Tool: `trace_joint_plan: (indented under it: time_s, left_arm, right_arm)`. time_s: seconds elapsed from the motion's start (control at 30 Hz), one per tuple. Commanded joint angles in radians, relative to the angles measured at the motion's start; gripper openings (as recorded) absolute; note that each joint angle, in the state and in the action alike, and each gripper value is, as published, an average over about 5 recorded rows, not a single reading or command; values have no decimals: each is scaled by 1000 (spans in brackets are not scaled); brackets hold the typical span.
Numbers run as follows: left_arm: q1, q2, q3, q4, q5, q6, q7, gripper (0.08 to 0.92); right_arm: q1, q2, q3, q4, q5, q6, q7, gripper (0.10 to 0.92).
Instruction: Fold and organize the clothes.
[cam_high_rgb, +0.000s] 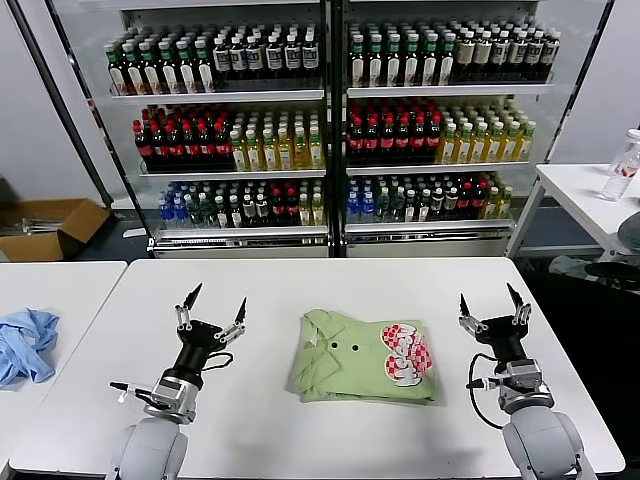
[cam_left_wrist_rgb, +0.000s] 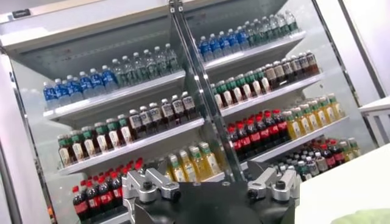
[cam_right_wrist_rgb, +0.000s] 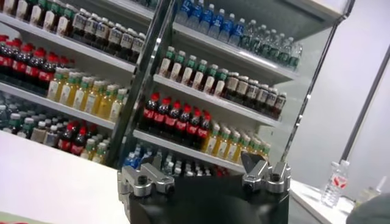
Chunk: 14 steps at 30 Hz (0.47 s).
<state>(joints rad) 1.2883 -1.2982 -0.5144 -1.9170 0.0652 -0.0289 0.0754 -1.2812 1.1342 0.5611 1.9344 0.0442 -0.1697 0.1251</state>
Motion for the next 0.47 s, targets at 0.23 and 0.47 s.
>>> trace_joint_plan:
  time_s: [0.23, 0.47]
  left_arm:
    - [-65, 4, 6, 93, -28, -5, 11, 823]
    - [-79, 15, 10, 110, -61, 10, 20, 823]
  right_arm:
    - [33, -3, -9, -73, -64, 43, 0, 823]
    - [33, 24, -20, -79, -83, 46, -7, 823]
